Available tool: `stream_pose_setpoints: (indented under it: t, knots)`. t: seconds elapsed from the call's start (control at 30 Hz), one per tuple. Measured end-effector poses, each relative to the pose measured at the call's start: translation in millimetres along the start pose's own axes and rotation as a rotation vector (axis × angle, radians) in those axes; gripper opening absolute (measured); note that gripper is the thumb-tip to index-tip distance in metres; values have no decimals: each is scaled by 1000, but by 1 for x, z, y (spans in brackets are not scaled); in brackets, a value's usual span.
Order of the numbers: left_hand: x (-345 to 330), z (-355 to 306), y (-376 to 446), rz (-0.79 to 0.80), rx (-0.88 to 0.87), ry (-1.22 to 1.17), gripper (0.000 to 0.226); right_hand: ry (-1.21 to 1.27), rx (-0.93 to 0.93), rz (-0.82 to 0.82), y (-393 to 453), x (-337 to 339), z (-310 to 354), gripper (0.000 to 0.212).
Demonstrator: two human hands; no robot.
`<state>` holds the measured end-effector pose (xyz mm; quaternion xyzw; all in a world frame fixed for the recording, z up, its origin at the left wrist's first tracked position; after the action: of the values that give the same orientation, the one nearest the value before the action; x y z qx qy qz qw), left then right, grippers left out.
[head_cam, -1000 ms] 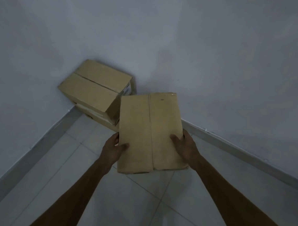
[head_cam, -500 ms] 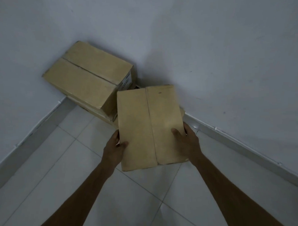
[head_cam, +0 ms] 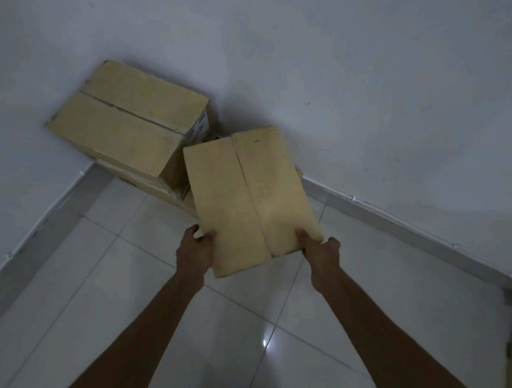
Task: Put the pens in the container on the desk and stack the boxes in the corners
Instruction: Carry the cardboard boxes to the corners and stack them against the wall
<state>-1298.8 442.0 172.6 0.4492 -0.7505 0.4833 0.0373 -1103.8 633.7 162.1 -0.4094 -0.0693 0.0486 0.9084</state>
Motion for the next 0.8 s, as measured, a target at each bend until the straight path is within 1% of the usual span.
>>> stream_pose_setpoints:
  t: [0.07, 0.1, 0.17, 0.2, 0.23, 0.33, 0.43, 0.5, 0.53, 0.6, 0.63, 0.7, 0.73, 0.8]
  knots:
    - [-17, -3, -7, 95, 49, -153, 51, 146, 1, -31, 3, 0, 7, 97]
    - [-27, -3, -13, 138, 81, -227, 53, 206, 1, -20, 5, 0, 10, 92]
    - [-45, -4, -24, 204, 137, -339, 53, 264, 37, 55, 8, -5, 19, 74]
    - [-53, -5, -29, 236, 155, -372, 49, 256, 68, 99, 9, -6, 23, 66]
    - [-60, -7, -34, 270, 175, -402, 45, 222, 97, 138, 8, -9, 28, 65]
    - [-77, -6, -39, 339, 247, -463, 52, 9, 157, 249, 6, -19, 37, 86]
    - [-82, -10, -37, 382, 226, -494, 46, -98, 269, 319, 3, -29, 46, 102]
    - [-82, -13, -33, 433, 217, -481, 43, -181, 353, 352, 2, -39, 55, 107]
    - [-82, -17, -32, 458, 214, -473, 42, -219, 384, 354, 3, -43, 59, 105]
    - [-77, -24, -27, 459, 208, -492, 46, -256, 418, 334, 8, -49, 68, 93]
    - [-73, -26, -21, 429, 205, -510, 54, -259, 431, 315, 9, -53, 71, 87]
    - [-60, -28, -7, 351, 178, -526, 70, -242, 435, 294, 14, -57, 73, 83]
    - [-52, -31, -1, 322, 148, -535, 72, -218, 428, 282, 12, -60, 73, 84]
    - [-38, -34, 10, 290, 107, -571, 66, -163, 444, 213, 14, -55, 72, 78]
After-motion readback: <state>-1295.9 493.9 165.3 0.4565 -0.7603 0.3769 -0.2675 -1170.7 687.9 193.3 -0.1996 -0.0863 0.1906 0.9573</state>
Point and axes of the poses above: each hand's wrist, its own y-axis towards the middle knuckle, its own x-axis out of the back of the hand, z = x × y, the point moved 6 cm from there along y, towards the middle knuckle, and after that the axes turned 14 degrees about y, right-handed, at the moved point
